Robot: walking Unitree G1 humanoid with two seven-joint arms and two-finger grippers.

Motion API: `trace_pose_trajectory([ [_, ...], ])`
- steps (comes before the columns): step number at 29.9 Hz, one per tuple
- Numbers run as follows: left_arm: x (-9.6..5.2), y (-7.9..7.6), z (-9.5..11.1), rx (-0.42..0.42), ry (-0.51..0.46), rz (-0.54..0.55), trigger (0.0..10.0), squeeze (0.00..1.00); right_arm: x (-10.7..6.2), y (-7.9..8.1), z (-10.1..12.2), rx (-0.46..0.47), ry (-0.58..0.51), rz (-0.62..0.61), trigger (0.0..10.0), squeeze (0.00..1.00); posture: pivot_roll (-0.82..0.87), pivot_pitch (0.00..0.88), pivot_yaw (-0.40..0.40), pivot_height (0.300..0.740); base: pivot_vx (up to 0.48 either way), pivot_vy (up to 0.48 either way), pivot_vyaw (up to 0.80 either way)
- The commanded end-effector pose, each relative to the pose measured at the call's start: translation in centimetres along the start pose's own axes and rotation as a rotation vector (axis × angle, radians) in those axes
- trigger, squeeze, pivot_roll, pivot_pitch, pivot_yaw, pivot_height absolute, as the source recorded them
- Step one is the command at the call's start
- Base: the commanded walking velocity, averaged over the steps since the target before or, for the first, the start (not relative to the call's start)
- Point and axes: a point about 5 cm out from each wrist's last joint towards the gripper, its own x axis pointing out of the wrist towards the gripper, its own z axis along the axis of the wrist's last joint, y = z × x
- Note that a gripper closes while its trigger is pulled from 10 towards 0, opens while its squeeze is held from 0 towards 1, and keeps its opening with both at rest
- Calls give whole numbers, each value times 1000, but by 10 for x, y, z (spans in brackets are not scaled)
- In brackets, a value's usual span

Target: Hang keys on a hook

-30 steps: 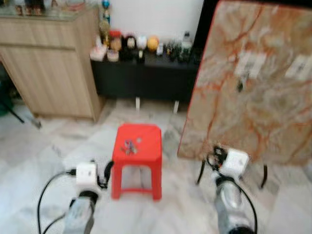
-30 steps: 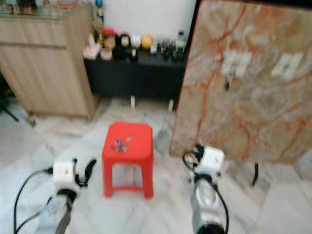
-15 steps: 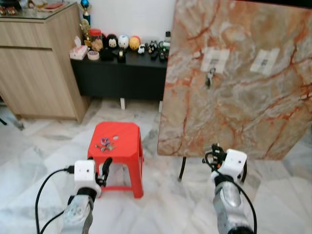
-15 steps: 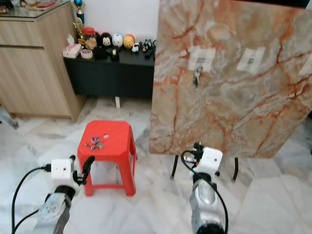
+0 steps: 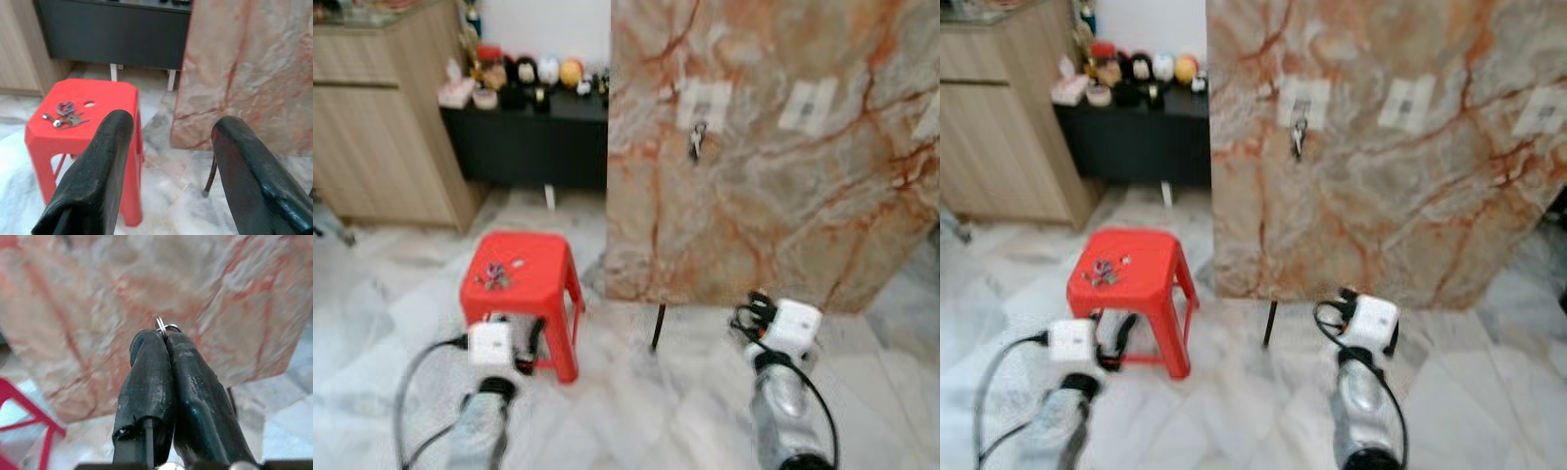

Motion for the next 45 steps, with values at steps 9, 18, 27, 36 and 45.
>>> trace_pose_trajectory([
  [9,0,2,0,12,4,-7,10000,0,1,5,0,10,-2,8,10000,0,52,0,-86,740,0,0,0],
  [18,1,-2,2,-10,-13,-20,10000,0,2,4,4,20,-35,4,10000,0,53,0,-90,740,0,0,0],
  [27,2,-3,2,-15,-12,-34,10000,0,1,3,2,29,-12,7,10000,0,52,0,-90,740,0,0,-76],
  [36,-17,20,-40,16,193,20,10000,0,2,1,3,23,-19,-4,10000,0,48,0,-88,740,0,0,-769],
  [45,-37,39,-63,-4,293,96,10000,0,1,0,4,9,-30,-12,10000,0,55,0,-94,740,0,0,-421],
])
